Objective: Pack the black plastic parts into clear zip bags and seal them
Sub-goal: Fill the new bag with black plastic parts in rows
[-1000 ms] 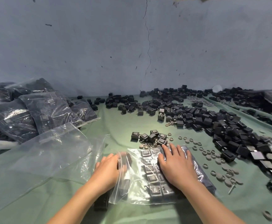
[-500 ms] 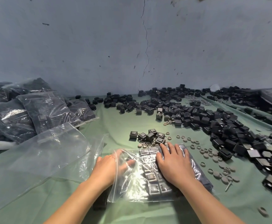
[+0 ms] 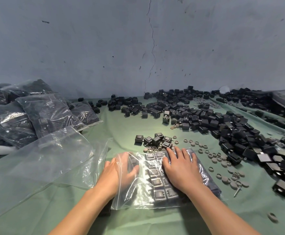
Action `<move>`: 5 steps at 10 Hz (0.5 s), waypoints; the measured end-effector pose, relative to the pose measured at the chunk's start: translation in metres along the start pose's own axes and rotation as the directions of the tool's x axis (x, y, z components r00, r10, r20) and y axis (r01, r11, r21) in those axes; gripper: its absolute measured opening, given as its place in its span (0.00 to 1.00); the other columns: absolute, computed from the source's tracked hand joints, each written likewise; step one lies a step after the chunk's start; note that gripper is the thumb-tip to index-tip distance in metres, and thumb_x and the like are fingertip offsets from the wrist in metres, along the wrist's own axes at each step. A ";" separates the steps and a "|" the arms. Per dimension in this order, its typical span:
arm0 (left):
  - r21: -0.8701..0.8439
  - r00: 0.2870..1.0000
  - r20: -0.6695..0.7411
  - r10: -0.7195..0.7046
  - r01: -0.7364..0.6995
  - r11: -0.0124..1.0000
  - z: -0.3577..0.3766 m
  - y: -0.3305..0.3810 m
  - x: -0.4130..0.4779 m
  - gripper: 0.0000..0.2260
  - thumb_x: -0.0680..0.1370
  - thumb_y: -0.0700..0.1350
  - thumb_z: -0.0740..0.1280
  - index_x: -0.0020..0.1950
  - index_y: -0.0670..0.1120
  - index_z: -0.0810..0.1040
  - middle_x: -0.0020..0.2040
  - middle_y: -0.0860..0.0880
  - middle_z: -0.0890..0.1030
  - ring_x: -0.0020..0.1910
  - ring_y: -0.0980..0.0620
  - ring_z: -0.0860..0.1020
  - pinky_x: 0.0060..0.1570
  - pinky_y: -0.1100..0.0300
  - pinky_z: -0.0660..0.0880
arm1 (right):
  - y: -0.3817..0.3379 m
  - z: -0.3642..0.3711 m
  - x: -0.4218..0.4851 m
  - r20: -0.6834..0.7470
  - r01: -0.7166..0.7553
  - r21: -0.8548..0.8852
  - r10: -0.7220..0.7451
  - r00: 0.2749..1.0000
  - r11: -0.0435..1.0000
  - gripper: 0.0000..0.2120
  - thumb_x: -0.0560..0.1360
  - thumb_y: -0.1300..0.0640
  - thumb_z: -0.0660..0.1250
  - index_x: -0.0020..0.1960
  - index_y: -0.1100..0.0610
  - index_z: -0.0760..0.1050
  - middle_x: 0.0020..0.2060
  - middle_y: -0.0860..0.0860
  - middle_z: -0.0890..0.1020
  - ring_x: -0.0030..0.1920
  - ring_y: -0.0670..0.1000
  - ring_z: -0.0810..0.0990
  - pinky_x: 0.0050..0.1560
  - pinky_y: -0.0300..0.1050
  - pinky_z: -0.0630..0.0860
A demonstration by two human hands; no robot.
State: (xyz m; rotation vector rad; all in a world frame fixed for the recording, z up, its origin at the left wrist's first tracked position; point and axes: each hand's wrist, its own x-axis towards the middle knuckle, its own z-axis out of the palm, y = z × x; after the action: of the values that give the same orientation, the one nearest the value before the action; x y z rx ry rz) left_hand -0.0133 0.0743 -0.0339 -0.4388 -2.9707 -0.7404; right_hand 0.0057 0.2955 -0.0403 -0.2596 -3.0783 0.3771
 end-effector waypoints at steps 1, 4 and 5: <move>-0.011 0.999 0.018 -0.045 0.045 0.999 0.003 0.001 0.003 0.18 0.73 0.70 0.59 0.52 0.58 0.70 0.48 0.59 0.79 0.51 0.57 0.77 0.61 0.50 0.70 | 0.000 0.001 0.000 -0.003 0.003 -0.008 -0.003 1.000 1.000 0.29 0.83 0.42 0.40 0.82 0.47 0.48 0.82 0.51 0.50 0.81 0.54 0.45 0.78 0.60 0.38; -0.051 0.999 0.010 -0.037 0.037 0.998 -0.003 0.000 0.003 0.09 0.75 0.55 0.62 0.55 0.59 0.72 0.52 0.59 0.77 0.54 0.55 0.75 0.60 0.53 0.63 | 0.002 0.003 0.003 -0.011 0.006 -0.006 -0.006 1.000 1.000 0.29 0.82 0.41 0.40 0.82 0.46 0.48 0.82 0.51 0.50 0.81 0.54 0.45 0.78 0.60 0.38; -0.052 0.996 -0.013 -0.092 0.091 0.995 0.000 -0.001 0.002 0.13 0.74 0.62 0.62 0.53 0.58 0.70 0.49 0.59 0.77 0.53 0.55 0.74 0.60 0.53 0.65 | 0.002 0.003 0.002 -0.014 0.008 -0.013 -0.008 1.000 1.000 0.29 0.83 0.42 0.40 0.82 0.47 0.48 0.82 0.51 0.51 0.81 0.54 0.46 0.78 0.60 0.38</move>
State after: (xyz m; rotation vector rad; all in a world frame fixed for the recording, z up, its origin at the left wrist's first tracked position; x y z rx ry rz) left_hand -0.0159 0.0744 -0.0343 -0.3000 -2.9803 -0.8259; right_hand 0.0043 0.2970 -0.0440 -0.2494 -3.0683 0.3542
